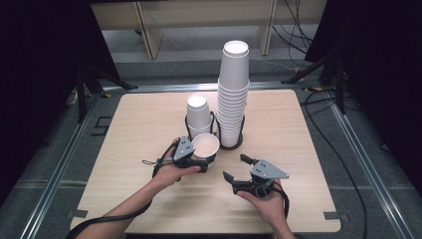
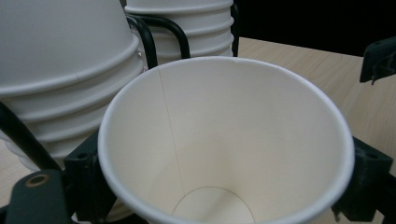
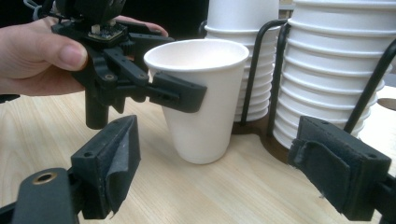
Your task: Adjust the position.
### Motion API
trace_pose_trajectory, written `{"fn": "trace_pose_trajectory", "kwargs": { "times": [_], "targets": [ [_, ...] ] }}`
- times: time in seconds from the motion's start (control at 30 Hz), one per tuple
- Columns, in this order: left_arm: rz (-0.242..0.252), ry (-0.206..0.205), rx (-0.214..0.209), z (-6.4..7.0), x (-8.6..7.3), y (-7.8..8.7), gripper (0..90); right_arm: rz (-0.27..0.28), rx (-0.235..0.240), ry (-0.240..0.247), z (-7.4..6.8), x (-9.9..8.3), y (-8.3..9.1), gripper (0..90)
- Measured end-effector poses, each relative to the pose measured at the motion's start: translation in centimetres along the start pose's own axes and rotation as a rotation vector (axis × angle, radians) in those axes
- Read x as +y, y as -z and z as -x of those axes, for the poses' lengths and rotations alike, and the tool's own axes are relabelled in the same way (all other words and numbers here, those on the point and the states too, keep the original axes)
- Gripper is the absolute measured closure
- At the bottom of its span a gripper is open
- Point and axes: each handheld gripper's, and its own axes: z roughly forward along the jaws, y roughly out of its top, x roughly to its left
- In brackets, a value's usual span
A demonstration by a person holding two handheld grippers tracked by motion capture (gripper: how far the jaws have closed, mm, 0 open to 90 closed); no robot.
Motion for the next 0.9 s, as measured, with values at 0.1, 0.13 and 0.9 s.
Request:
{"fn": "trace_pose_trajectory", "kwargs": {
  "times": [0.1,0.13,0.9],
  "targets": [
    [0.009,-0.032,0.024,-0.12,-0.14,-0.01,12.8,0.020,0.003,-0.006,0.00,-0.08,-0.02,15.4],
    [0.011,-0.030,0.023,-0.14,-0.17,-0.02,12.8,0.022,-0.006,0.004,0.05,-0.12,-0.04,15.4],
    [0.020,-0.005,0.020,-0.20,-0.35,0.56,3.6,0.008,-0.039,-0.004,0.65,-0.52,0.00,14.7]
  ]
}}
